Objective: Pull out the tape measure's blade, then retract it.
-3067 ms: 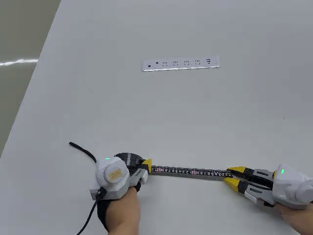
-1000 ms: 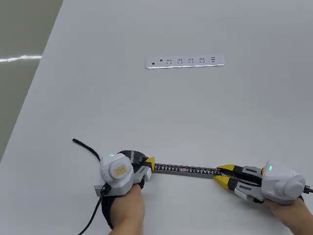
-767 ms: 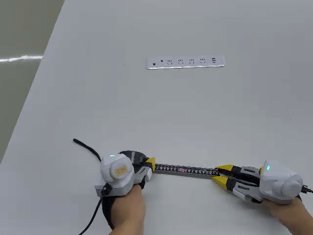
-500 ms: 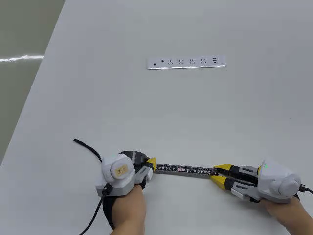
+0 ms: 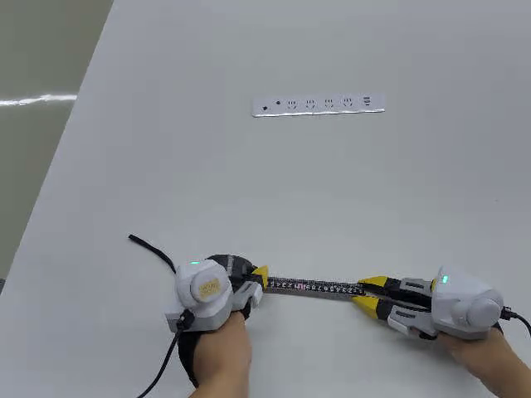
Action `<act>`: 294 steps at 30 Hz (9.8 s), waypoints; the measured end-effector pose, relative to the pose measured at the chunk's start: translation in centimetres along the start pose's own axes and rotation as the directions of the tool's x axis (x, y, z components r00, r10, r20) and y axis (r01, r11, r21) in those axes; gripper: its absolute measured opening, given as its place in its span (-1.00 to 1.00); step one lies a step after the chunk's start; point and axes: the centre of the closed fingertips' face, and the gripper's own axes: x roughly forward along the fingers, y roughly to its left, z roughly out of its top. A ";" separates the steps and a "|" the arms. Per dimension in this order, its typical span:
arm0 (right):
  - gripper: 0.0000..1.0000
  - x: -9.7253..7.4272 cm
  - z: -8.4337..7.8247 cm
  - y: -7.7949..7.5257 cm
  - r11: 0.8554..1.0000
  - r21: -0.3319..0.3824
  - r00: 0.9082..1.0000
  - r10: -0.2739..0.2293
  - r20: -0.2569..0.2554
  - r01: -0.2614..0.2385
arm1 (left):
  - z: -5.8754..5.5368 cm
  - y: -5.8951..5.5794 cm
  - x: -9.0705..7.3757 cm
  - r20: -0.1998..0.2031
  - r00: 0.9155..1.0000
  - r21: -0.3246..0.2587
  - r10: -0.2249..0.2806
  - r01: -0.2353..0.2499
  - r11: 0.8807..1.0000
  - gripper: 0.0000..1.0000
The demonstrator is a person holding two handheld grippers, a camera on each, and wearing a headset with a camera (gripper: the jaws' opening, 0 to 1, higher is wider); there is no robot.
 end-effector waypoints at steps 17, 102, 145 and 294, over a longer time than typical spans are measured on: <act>-0.73 2.1 0.6 0.7 0.999 -0.020 0.999 0.044 -0.008 -0.045 | 0.0 0.0 0.0 0.002 1.000 -0.005 -0.002 0.002 1.000 0.39; -0.73 10.2 3.2 4.2 0.987 -0.066 0.989 0.145 -0.015 -0.146 | -0.2 0.0 0.1 -0.005 1.000 -0.040 -0.008 0.008 0.999 0.39; -0.74 13.7 4.4 5.7 0.970 -0.124 0.978 0.206 -0.038 -0.209 | -0.2 0.0 0.1 -0.010 0.999 -0.087 -0.036 0.035 0.996 0.39; -0.23 4.8 5.4 5.7 0.994 0.018 0.994 -0.107 0.024 0.107 | 0.6 -1.0 -3.9 0.003 0.947 0.272 -0.321 0.308 0.912 0.43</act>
